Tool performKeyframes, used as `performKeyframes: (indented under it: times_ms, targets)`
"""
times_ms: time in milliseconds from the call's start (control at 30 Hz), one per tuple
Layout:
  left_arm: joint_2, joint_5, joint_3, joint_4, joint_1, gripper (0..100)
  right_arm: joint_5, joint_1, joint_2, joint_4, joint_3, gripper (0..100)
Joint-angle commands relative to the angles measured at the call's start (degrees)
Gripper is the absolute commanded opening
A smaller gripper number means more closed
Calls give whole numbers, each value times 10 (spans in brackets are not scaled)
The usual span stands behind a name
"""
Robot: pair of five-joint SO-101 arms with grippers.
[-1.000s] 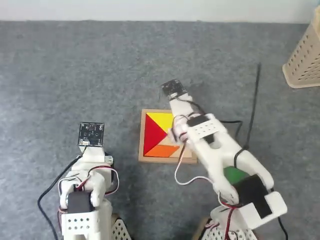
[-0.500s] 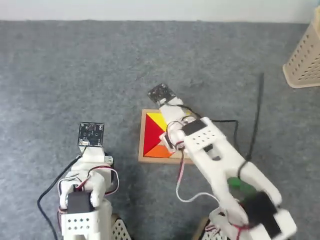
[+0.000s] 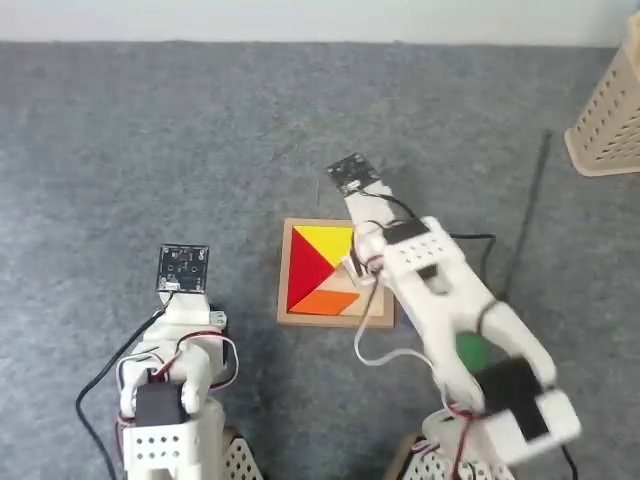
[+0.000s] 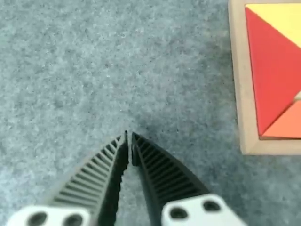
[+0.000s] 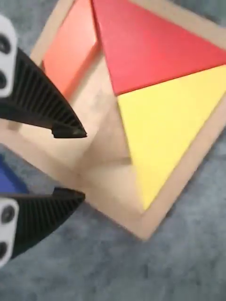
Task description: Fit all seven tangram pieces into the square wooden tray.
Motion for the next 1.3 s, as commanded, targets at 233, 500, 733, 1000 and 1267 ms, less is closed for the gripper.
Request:
performKeyframes:
  times_ms: [233, 500, 733, 1000, 1267]
  targets:
    - [-10, 5, -7, 3, -1, 12, 11, 5, 43, 5, -76, 195]
    - [-10, 5, -7, 3, -1, 12, 34, -40, 47, 3, -62, 184]
    - [-10, 5, -7, 3, -1, 12, 34, -44, 48, -2, -59, 54]
    - [-10, 5, -7, 3, -1, 12, 38, -59, 42, 15, -59, 8]
    - [-10, 5, -7, 3, -1, 12, 69, -55, 42, 30, -33, 8]
